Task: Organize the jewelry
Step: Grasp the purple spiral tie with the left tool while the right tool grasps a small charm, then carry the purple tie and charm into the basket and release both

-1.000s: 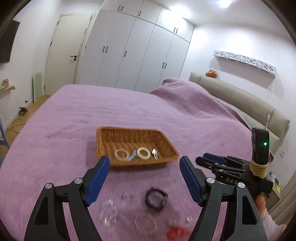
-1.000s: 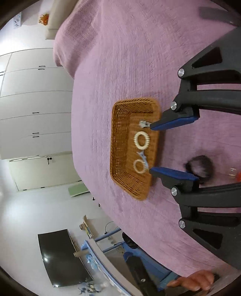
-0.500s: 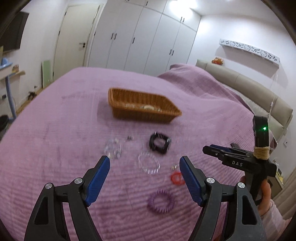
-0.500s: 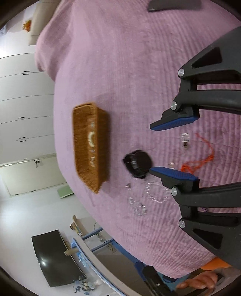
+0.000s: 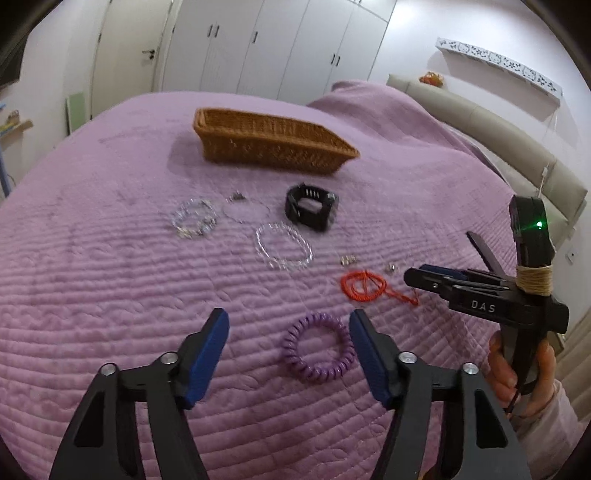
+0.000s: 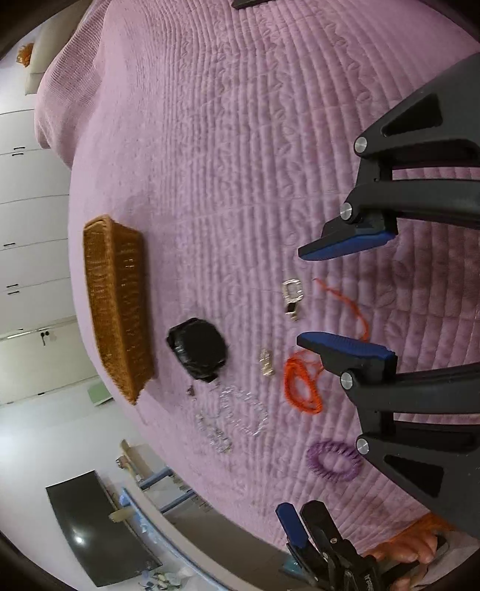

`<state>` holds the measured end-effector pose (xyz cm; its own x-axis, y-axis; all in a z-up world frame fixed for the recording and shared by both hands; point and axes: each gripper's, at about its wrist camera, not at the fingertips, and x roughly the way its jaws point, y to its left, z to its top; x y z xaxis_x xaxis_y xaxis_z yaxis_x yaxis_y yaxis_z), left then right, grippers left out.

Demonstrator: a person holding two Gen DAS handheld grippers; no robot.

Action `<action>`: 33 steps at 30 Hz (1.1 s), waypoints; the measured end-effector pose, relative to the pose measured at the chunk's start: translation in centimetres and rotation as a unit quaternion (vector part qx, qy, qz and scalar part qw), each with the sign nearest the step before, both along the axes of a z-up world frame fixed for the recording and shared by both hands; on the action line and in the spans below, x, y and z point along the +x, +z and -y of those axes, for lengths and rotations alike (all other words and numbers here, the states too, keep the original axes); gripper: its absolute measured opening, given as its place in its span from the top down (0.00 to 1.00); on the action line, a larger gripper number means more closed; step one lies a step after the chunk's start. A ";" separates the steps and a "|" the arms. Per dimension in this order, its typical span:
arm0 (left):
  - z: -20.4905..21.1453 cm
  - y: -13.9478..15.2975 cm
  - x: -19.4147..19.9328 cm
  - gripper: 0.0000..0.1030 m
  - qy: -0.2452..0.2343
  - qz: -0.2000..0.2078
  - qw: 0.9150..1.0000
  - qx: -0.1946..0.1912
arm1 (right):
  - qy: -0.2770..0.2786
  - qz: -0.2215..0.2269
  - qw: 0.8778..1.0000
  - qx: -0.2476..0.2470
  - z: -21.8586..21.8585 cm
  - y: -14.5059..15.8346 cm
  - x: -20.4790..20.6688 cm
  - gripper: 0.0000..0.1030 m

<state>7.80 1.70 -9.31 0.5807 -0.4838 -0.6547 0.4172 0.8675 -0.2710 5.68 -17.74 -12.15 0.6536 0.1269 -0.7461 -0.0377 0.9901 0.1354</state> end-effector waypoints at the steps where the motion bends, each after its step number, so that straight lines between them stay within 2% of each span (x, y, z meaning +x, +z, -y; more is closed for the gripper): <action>1: 0.3 -0.3 0.1 0.37 0.000 -0.004 1.000 0.006 | 0.002 0.000 1.000 -0.007 -0.2 -0.1 0.1 0.59; 6: 1.0 -1.4 0.5 0.43 -0.002 -0.022 1.000 0.013 | 0.000 -0.015 1.000 -0.013 -0.6 -0.4 1.3 0.67; 8: 1.2 -1.8 0.7 0.44 -0.001 -0.028 0.999 0.017 | -0.001 -0.021 1.000 -0.017 -0.7 -0.6 1.9 0.67; 15: 1.6 -2.1 0.6 0.44 0.002 -0.023 0.999 0.029 | 0.005 -0.025 0.999 -0.036 -1.4 -1.0 2.6 0.67; 21: 2.8 -2.2 0.1 0.46 0.008 -0.007 0.998 0.068 | 0.008 -0.021 0.998 -0.061 -2.3 -1.0 3.1 0.68; 23: 3.0 -2.2 -0.1 0.60 0.013 0.001 0.997 0.078 | 0.009 -0.017 0.997 -0.071 -2.7 -1.1 3.0 0.69; 24: 2.9 -2.2 -0.2 0.65 0.016 0.003 0.997 0.077 | 0.010 -0.015 0.997 -0.074 -2.7 -1.1 2.9 0.73; 25: 2.8 -2.2 -0.2 0.72 0.017 0.002 0.997 0.072 | 0.015 -0.014 0.997 -0.074 -2.9 -1.1 2.8 0.83; 26: 2.6 -2.2 -0.2 0.77 0.019 0.001 0.998 0.068 | 0.020 -0.013 0.997 -0.075 -3.1 -1.2 2.8 0.97; 28: 2.3 -2.2 -0.1 0.85 0.021 -0.004 0.998 0.058 | 0.019 -0.011 0.996 -0.083 -3.3 -1.2 2.6 0.97; 33: 1.5 -2.1 0.1 0.89 0.024 -0.012 0.999 0.032 | 0.016 -0.005 0.997 -0.070 -2.9 -1.0 2.3 0.97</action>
